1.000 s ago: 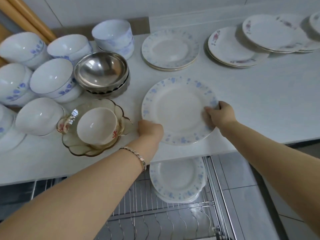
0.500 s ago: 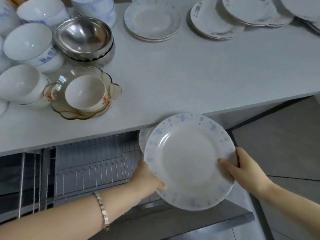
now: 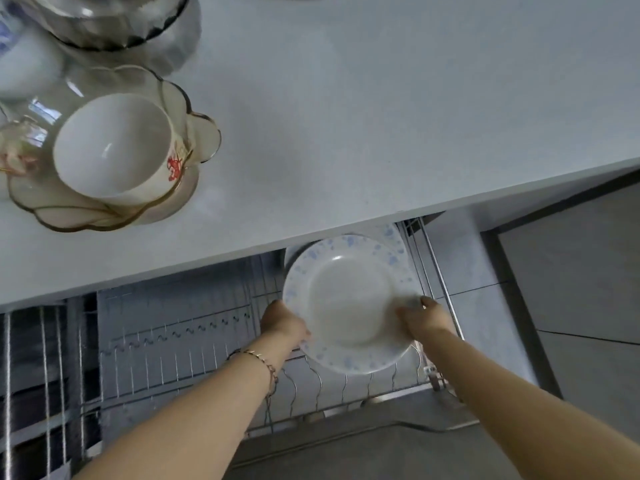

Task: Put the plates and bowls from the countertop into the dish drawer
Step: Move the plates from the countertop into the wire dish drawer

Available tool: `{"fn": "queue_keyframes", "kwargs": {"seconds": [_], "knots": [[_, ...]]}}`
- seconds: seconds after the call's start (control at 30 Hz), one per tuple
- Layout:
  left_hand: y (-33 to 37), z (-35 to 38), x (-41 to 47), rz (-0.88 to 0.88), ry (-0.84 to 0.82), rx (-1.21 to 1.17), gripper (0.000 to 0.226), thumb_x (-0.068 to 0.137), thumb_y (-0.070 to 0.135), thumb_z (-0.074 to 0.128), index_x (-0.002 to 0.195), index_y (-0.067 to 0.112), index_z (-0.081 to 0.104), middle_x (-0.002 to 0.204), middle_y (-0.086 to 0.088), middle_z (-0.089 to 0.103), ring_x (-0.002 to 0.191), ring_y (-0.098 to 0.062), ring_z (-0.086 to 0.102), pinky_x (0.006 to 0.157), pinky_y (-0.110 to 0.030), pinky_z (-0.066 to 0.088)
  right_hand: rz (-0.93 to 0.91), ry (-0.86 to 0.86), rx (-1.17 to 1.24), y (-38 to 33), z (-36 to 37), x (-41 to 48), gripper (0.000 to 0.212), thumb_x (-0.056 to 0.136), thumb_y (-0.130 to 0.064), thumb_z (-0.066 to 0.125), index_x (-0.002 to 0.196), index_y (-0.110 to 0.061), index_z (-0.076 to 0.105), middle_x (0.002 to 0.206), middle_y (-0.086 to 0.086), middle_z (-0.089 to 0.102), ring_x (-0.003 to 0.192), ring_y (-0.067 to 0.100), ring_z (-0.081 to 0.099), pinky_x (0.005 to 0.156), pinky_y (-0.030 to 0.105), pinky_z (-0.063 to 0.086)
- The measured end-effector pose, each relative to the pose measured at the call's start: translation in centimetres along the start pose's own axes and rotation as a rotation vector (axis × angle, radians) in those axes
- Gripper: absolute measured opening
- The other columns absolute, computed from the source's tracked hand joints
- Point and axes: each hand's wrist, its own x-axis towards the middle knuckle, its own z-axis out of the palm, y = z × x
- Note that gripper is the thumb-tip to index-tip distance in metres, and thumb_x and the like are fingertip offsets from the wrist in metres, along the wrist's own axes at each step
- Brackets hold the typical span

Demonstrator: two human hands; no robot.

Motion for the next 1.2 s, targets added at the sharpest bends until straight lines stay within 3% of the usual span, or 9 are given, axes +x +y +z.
{"fn": "queue_keyframes", "kwargs": {"seconds": [0.2, 0.3, 0.47, 0.57, 0.7, 0.8, 0.97, 1.07, 1.2], "knots": [[3.3, 0.3, 4.0, 0.031, 0.120, 0.058, 0.050, 0.076, 0.004, 0.074, 0.122, 0.000, 0.057, 0.127, -0.014, 0.060, 0.115, -0.024, 0.061, 0.095, -0.029, 0.050, -0.059, 0.127, 0.098, -2.8, 1.4, 3.0, 0.044, 0.082, -0.004, 0.058, 0.125, -0.010, 0.056, 0.117, 0.019, 0.066, 0.107, 0.034, 0.062, 0.079, 0.031, 0.046], [3.7, 0.9, 4.4, 0.035, 0.199, 0.081, 0.045, 0.085, 0.006, 0.060, 0.128, 0.004, 0.051, 0.132, -0.018, 0.054, 0.119, -0.029, 0.056, 0.098, -0.032, 0.047, -0.132, 0.194, -0.014, -3.3, 1.8, 2.5, 0.041, 0.084, -0.001, 0.052, 0.124, -0.009, 0.057, 0.118, 0.018, 0.066, 0.110, 0.036, 0.060, 0.084, 0.034, 0.047], [3.4, 1.7, 4.1, 0.032, 0.142, -0.205, 0.048, 0.090, 0.003, 0.044, 0.137, 0.012, 0.043, 0.134, -0.012, 0.055, 0.122, -0.031, 0.054, 0.099, -0.032, 0.045, -0.191, 0.223, -0.033, -2.7, 2.6, 2.8, 0.035, 0.083, 0.001, 0.042, 0.114, -0.007, 0.058, 0.110, 0.019, 0.067, 0.102, 0.037, 0.061, 0.075, 0.030, 0.043], [3.8, 1.7, 4.1, 0.043, 0.088, -0.312, 0.061, 0.087, -0.001, 0.039, 0.143, 0.020, 0.033, 0.136, -0.010, 0.053, 0.120, -0.033, 0.054, 0.100, -0.042, 0.049, -0.207, 0.220, 0.006, -2.4, 3.0, 2.5, 0.037, 0.086, 0.001, 0.038, 0.118, -0.006, 0.053, 0.112, 0.020, 0.065, 0.089, 0.033, 0.057, 0.074, 0.033, 0.042], [3.6, 1.1, 2.4, 0.062, -0.023, -0.090, 0.074, 0.089, -0.004, 0.041, 0.152, 0.011, 0.006, 0.147, -0.015, 0.040, 0.129, -0.034, 0.047, 0.101, -0.037, 0.044, -0.240, 0.101, -0.074, -1.8, 2.3, 1.1, 0.047, 0.087, 0.002, 0.038, 0.132, -0.008, 0.042, 0.130, 0.018, 0.056, 0.114, 0.037, 0.055, 0.089, 0.036, 0.045], [3.7, 0.5, -0.1, 0.117, -0.046, 0.183, 0.055, 0.089, 0.003, 0.044, 0.141, -0.003, 0.028, 0.142, -0.023, 0.040, 0.127, -0.036, 0.047, 0.101, -0.036, 0.043, -0.222, 0.018, -0.208, -1.8, -0.1, -0.1, 0.048, 0.089, -0.003, 0.042, 0.137, -0.006, 0.043, 0.140, 0.014, 0.048, 0.124, 0.032, 0.051, 0.094, 0.031, 0.043], [7.3, -0.1, -7.7, 0.408, -0.236, 0.453, 0.034, 0.091, 0.004, 0.043, 0.119, -0.003, 0.059, 0.123, -0.019, 0.061, 0.106, -0.027, 0.059, 0.083, -0.025, 0.044, -0.288, -0.162, -0.467, -3.0, -7.8, -3.3, 0.033, 0.090, -0.010, 0.049, 0.120, -0.002, 0.061, 0.111, 0.017, 0.066, 0.097, 0.029, 0.062, 0.082, 0.028, 0.048], [12.3, 0.8, -13.6, 0.576, -0.282, 0.493, 0.025, 0.091, 0.003, 0.041, 0.100, -0.001, 0.064, 0.100, -0.014, 0.067, 0.107, -0.030, 0.062, 0.082, -0.026, 0.046, -0.370, -0.135, -0.531, -3.9, -15.5, -6.1, 0.036, 0.092, -0.014, 0.048, 0.126, -0.005, 0.057, 0.126, 0.014, 0.062, 0.115, 0.030, 0.059, 0.100, 0.035, 0.046], [20.9, 4.6, -21.5, 0.748, -0.211, 0.536, 0.027, 0.088, 0.002, 0.042, 0.097, -0.002, 0.067, 0.103, -0.019, 0.068, 0.101, -0.031, 0.065, 0.079, -0.028, 0.048, -0.461, -0.018, -0.571, -3.3, -27.7, -8.0, 0.026, 0.092, -0.017, 0.047, 0.107, -0.004, 0.064, 0.111, 0.013, 0.065, 0.112, 0.031, 0.060, 0.096, 0.033, 0.046]]}}
